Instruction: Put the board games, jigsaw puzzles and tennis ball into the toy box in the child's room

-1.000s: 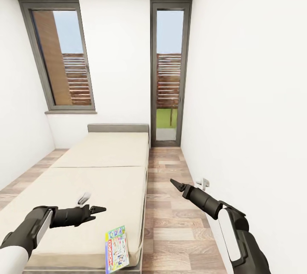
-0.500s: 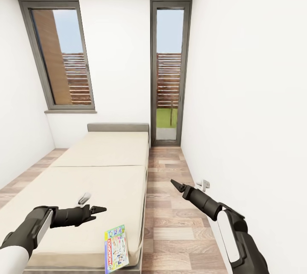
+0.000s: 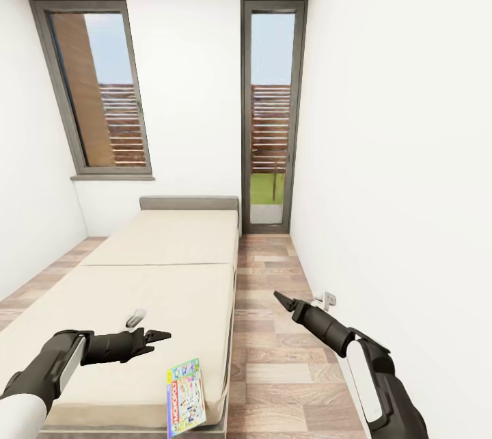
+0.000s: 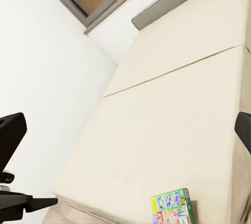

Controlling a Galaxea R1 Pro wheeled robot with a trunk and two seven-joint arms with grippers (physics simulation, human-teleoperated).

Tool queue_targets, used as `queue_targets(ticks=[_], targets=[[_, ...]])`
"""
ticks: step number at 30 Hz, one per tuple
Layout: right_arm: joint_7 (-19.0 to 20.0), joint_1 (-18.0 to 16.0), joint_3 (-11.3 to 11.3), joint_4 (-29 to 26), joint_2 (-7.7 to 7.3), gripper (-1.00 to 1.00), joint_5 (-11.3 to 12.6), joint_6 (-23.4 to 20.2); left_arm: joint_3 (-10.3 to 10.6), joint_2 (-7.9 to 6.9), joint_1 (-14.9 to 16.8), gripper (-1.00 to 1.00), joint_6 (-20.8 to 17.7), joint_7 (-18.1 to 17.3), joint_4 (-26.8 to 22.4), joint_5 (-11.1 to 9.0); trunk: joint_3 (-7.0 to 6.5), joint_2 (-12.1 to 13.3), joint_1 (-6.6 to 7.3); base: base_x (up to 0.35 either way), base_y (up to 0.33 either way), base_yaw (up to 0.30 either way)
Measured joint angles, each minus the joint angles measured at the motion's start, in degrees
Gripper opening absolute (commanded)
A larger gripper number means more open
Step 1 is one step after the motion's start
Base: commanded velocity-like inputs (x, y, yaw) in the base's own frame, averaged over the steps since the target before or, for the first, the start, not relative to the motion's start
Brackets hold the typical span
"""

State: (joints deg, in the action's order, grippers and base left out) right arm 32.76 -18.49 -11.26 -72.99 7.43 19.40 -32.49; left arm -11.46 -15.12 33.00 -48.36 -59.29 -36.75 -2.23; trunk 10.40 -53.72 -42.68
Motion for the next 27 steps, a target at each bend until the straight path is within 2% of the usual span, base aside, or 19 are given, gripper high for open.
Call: queue_targets(ticks=[27], targets=[[-0.99,0.0,-0.02,0.42,0.06,1.0,-0.07,0.43,0.0,-0.09,0.0,1.0,0.18,-0.26,0.01,0.0,4.86,-10.84,-5.93,0.0,0.0,0.0]])
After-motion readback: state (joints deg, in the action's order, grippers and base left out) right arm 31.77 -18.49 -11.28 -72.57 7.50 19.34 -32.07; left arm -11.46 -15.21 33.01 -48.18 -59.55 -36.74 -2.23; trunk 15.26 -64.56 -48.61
